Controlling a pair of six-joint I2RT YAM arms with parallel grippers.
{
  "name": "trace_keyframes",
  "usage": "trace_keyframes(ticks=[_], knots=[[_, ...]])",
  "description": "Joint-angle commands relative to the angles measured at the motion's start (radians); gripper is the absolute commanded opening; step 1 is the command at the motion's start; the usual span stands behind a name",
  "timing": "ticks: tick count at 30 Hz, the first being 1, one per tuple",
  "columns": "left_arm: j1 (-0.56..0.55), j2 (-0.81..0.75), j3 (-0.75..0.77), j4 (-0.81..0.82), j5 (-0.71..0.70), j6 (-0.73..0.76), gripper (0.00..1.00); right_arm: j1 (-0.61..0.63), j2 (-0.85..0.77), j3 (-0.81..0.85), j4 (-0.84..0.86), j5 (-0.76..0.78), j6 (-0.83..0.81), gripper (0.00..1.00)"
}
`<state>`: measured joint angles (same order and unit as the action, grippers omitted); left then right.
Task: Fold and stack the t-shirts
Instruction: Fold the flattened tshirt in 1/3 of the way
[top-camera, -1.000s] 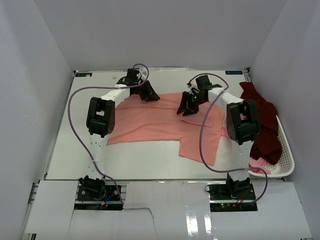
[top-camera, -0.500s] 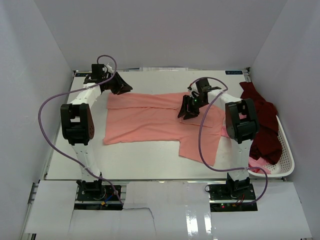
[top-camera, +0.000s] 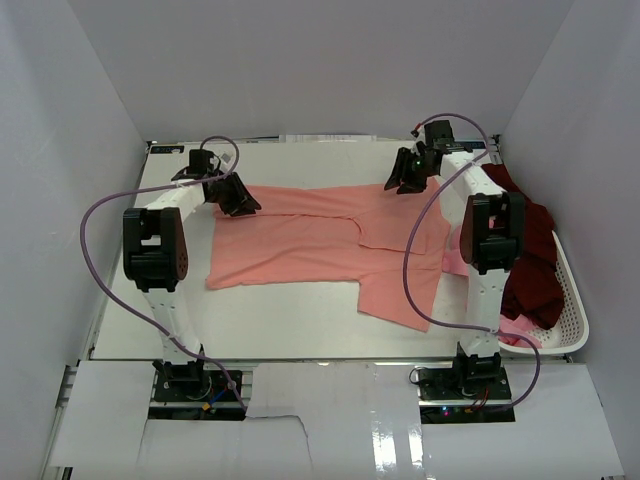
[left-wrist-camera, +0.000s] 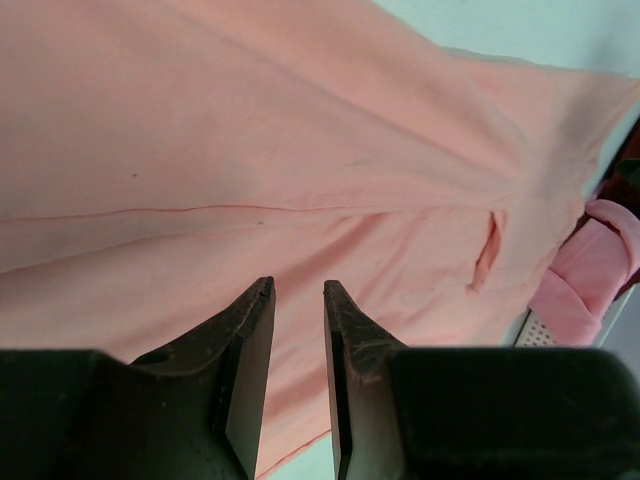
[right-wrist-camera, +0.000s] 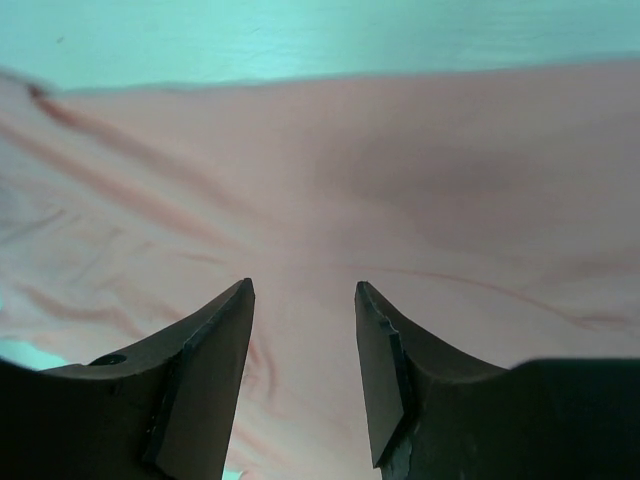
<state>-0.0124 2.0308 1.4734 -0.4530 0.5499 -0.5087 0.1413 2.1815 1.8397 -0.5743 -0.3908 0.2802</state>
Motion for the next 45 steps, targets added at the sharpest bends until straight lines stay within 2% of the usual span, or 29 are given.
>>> trace_keyframes(ticks=[1, 2, 8, 20, 25, 34, 45], knots=[[0.011, -0.072, -0.015, -0.018, -0.064, 0.035, 0.37, -0.022, 0.052, 0.070, -0.025, 0.121, -0.009, 0.51], [0.046, -0.067, -0.013, -0.018, -0.065, 0.035, 0.37, -0.028, 0.070, 0.082, -0.029, 0.142, -0.010, 0.51], [0.051, -0.050, -0.019, -0.019, -0.128, 0.024, 0.36, -0.046, 0.115, 0.119, -0.015, 0.334, -0.021, 0.51], [0.051, -0.012, -0.001, -0.004, -0.205, 0.013, 0.36, -0.062, 0.149, 0.121, -0.007, 0.417, -0.042, 0.50], [0.051, 0.011, 0.014, -0.013, -0.269, 0.029, 0.36, -0.074, 0.176, 0.128, -0.007, 0.417, -0.044, 0.50], [0.051, 0.083, 0.018, -0.019, -0.298, 0.019, 0.36, -0.085, 0.224, 0.167, -0.010, 0.402, -0.036, 0.50], [0.060, 0.212, 0.160, -0.056, -0.301, 0.002, 0.36, -0.106, 0.348, 0.314, 0.005, 0.320, 0.004, 0.53]])
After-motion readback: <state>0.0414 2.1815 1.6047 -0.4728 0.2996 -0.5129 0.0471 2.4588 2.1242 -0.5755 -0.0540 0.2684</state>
